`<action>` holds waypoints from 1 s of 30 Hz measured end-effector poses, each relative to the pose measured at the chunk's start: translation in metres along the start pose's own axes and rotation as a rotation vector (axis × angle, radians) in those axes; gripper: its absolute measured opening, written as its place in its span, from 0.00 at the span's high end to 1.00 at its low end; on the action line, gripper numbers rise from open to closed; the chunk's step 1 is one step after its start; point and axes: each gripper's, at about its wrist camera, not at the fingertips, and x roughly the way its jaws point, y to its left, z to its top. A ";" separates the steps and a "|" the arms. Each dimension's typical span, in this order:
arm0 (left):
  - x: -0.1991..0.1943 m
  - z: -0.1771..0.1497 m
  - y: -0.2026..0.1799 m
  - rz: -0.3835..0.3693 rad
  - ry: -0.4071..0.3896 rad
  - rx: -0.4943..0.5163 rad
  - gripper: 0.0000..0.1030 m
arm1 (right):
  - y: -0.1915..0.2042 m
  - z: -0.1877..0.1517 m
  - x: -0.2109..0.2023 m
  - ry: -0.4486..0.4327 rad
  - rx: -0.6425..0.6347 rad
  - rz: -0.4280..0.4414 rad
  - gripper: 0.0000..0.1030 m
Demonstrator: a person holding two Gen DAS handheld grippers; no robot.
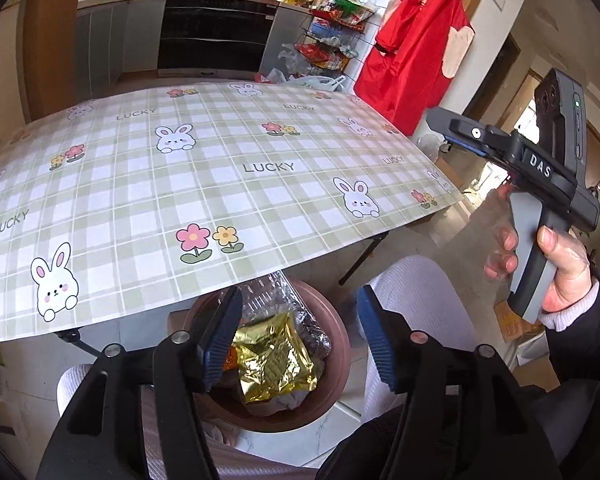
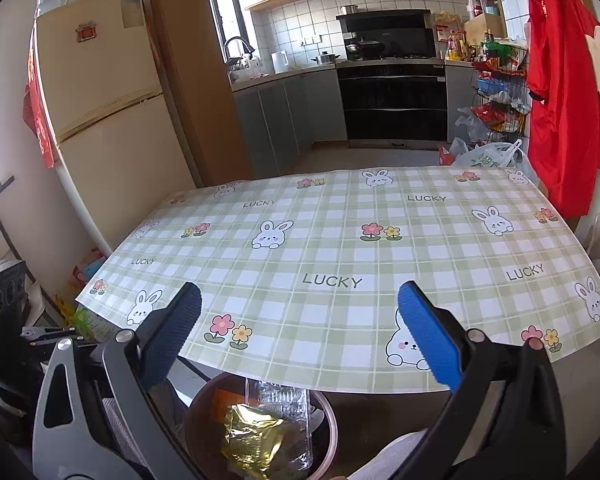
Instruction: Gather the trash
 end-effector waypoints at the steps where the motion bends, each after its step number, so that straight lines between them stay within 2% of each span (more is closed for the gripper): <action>1: -0.003 0.001 0.003 0.015 -0.013 -0.010 0.35 | 0.001 0.000 0.001 0.005 -0.007 -0.005 0.06; 5: -0.017 0.009 0.017 0.121 -0.077 -0.035 0.17 | 0.008 -0.001 0.005 0.034 -0.055 -0.037 0.06; 7: -0.027 0.015 0.026 0.175 -0.111 -0.048 0.12 | 0.014 0.000 0.005 0.047 -0.083 -0.052 0.06; 14: -0.064 0.041 0.039 0.341 -0.239 -0.041 0.06 | 0.033 0.017 -0.007 0.038 -0.152 -0.093 0.06; 23: -0.108 0.075 0.027 0.422 -0.378 0.031 0.06 | 0.050 0.051 -0.037 -0.050 -0.161 -0.135 0.06; 30: -0.129 0.090 0.012 0.432 -0.454 0.074 0.06 | 0.053 0.067 -0.056 -0.110 -0.130 -0.152 0.06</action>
